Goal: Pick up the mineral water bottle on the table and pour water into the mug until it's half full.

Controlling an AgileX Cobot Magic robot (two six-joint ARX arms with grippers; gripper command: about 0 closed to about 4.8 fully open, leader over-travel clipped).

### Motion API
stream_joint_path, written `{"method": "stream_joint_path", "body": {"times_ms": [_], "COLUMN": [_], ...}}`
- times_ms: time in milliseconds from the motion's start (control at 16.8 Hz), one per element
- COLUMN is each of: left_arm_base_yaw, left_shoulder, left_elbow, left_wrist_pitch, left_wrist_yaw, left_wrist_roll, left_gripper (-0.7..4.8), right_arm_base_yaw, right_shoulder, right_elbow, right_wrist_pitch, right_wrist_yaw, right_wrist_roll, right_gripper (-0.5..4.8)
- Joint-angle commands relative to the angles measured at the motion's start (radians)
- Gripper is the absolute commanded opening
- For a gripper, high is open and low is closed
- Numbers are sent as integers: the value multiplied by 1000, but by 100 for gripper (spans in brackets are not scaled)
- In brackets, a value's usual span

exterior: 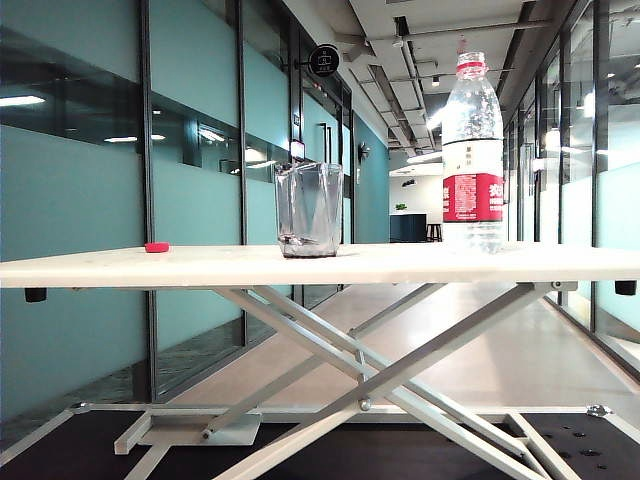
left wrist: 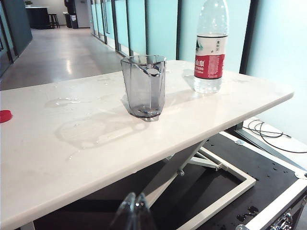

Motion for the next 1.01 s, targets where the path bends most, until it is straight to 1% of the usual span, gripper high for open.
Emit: {"method": "stream_joint_path", "body": {"times_ms": [60,119,179,298,358,417,477,536,656,715,834,894,953,1013], "left_arm_base_yaw": [1,1,1,1,1,1,1,1,1,1,1,1,1,1], "left_shoulder": [0,0,0,0,0,0,0,0,0,0,0,0,0,0], "left_elbow": [2,2,2,2,2,2,2,2,2,2,2,2,2,2], "left_wrist_pitch": [3,-3,-6,-6,-6,-6,-6,-8,-15,-23,-37,-41,-45,-49], "left_wrist_yaw": [7,7,7,7,7,7,7,7,7,7,8,8,7,8], "left_wrist_roll": [-5,-6,-6,-6,-6,-6,-5,-5,5,5,5,6,8,24], "left_gripper": [-5,-5,-5,-5,-5,-5,-5,-5,-5,-5,-5,-5,-5,-5], "right_arm_base_yaw": [71,108,140,221,240,267,275,265,242,225,187,178,176,176], "right_shoulder": [2,5,12,61,84,136,183,291,438,570,857,986,1059,1196], "right_elbow": [-1,0,1,4,9,32,55,94,122,144,227,278,309,377], "right_wrist_pitch": [103,103,105,174,201,226,229,257,386,506,671,723,752,787], "right_wrist_yaw": [41,108,157,225,253,308,339,362,360,322,239,215,196,184], "right_wrist_roll": [10,12,14,18,18,16,8,-2,-2,-2,-2,-1,-1,-1], "right_gripper": [260,349,384,397,422,479,479,479,479,479,479,479,479,479]}}
